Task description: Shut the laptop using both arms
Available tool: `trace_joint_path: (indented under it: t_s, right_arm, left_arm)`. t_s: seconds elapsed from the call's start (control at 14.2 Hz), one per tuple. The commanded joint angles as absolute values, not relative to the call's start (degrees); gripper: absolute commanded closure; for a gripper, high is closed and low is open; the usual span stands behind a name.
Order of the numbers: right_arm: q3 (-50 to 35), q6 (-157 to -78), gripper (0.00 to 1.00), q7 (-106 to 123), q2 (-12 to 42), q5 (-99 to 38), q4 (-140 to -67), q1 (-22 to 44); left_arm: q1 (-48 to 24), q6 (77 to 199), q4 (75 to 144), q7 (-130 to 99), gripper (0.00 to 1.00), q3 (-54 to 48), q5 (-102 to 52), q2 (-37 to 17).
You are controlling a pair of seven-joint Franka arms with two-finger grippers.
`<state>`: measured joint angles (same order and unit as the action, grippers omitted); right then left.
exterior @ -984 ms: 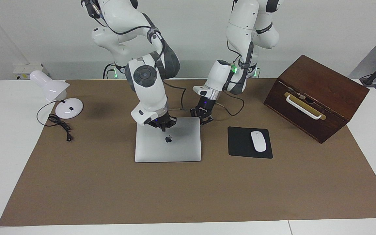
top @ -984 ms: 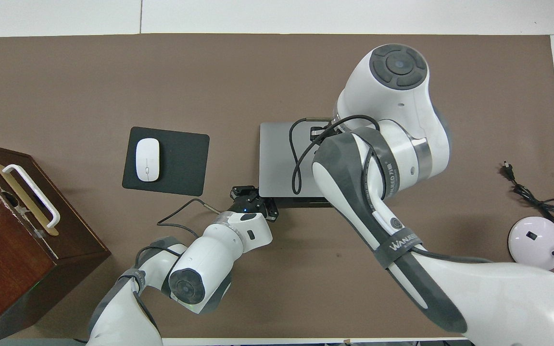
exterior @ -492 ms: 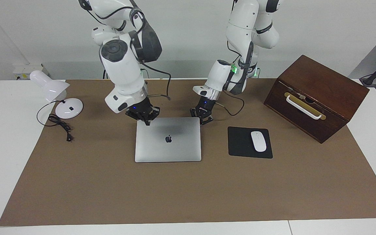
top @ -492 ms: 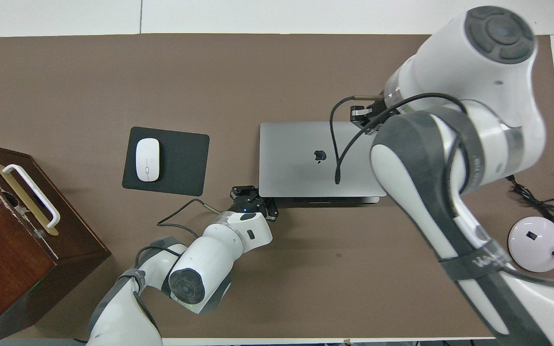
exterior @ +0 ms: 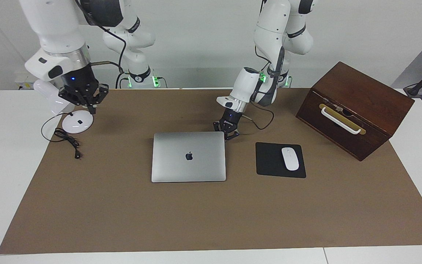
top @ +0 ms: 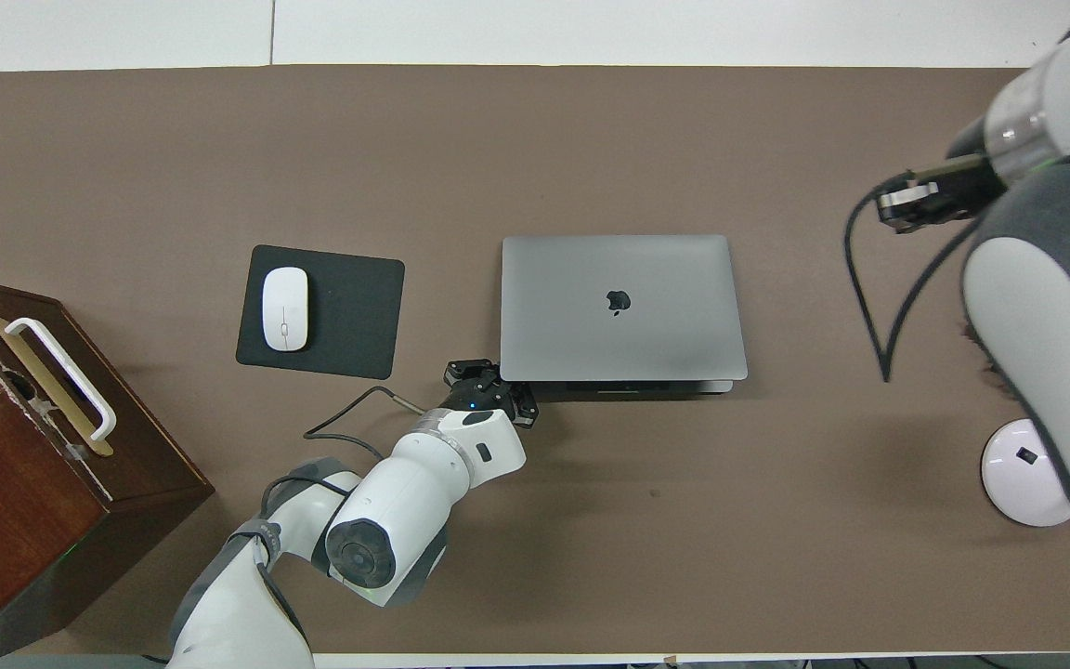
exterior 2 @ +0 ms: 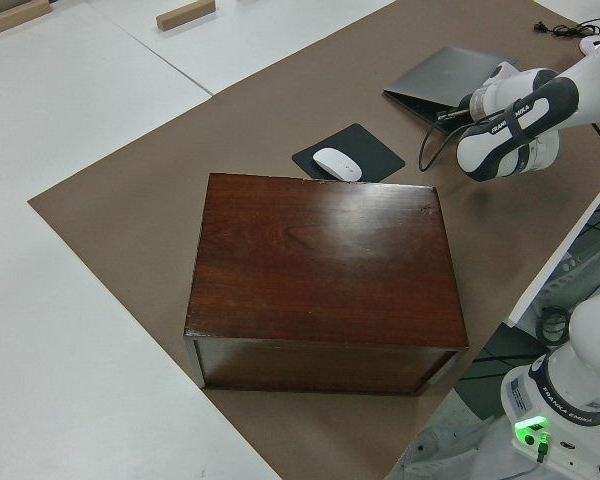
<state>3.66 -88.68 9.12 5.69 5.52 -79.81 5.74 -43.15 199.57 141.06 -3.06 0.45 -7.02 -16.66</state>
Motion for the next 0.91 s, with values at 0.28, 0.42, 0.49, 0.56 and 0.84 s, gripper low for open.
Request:
trace_joint_path:
  t_s: [0.28,0.42,0.49,0.56,0.84]
  right_arm:
    - [2.9,-88.1,0.00,9.1,-3.1,2.4,-90.8,0.1]
    - [2.9,-89.8,0.00,6.7,-4.0,-1.0,-93.1,-1.7]
    - [2.9,-89.7,0.00,5.5,-4.1,-1.3,-93.2,-1.4]
    - [2.8,-89.9,0.00,2.6,-4.0,-1.4,-93.1,-1.1]
    - [2.2,-90.1,0.00,-1.3,-4.0,-1.4,-93.2,-0.8]
  left_arm:
    - [-43.0,196.4,144.4,-4.8,1.00,0.4,-5.9,-13.0]
    - [-43.0,195.7,145.5,-4.8,1.00,0.4,-5.9,-11.4]
    - [-43.0,194.4,145.5,-4.8,1.00,0.4,-5.9,-10.7]
    - [-43.0,192.3,145.5,-4.8,1.00,0.5,-5.9,-9.7]
    - [-41.7,177.5,145.5,-4.8,1.00,0.4,-6.0,-0.6]
